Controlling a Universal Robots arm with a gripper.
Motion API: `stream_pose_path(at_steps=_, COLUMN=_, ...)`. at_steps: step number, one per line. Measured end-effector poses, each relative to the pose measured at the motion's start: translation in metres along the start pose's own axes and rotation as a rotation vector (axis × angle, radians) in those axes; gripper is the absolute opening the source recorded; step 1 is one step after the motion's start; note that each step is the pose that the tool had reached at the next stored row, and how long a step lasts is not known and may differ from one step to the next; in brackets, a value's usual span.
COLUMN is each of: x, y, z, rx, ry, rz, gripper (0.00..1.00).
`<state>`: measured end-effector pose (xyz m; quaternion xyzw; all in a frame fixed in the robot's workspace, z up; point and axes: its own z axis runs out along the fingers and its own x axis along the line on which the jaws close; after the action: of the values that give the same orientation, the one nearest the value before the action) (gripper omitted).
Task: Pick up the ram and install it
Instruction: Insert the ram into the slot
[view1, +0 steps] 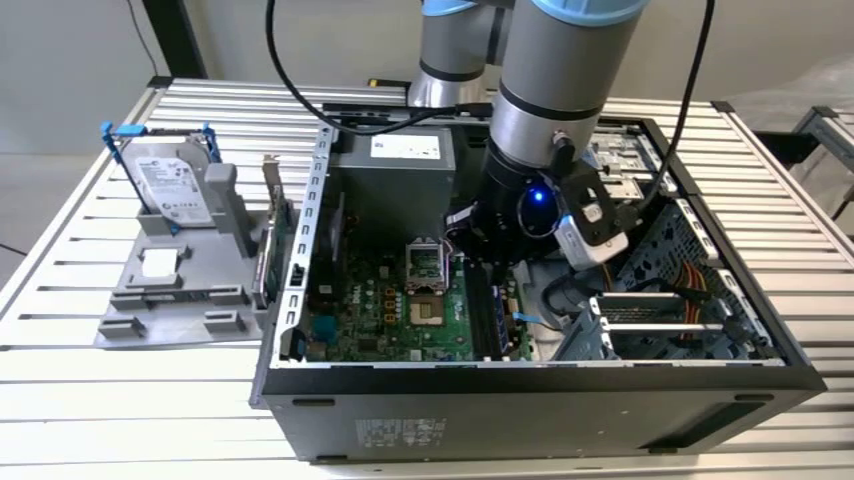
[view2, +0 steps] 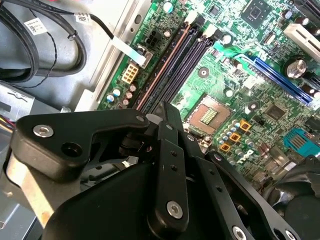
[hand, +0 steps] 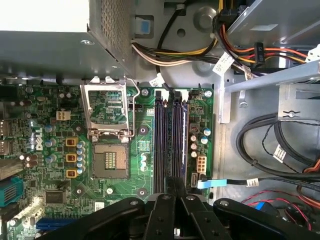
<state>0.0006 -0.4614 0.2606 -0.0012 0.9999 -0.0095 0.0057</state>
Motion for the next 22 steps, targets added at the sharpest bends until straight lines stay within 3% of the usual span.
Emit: stream_pose_path(at_steps=22, x=0.0001, y=0.0, z=0.0, rx=-0.0013, ry=-0.0019, rz=-0.12, gripper=0.0)
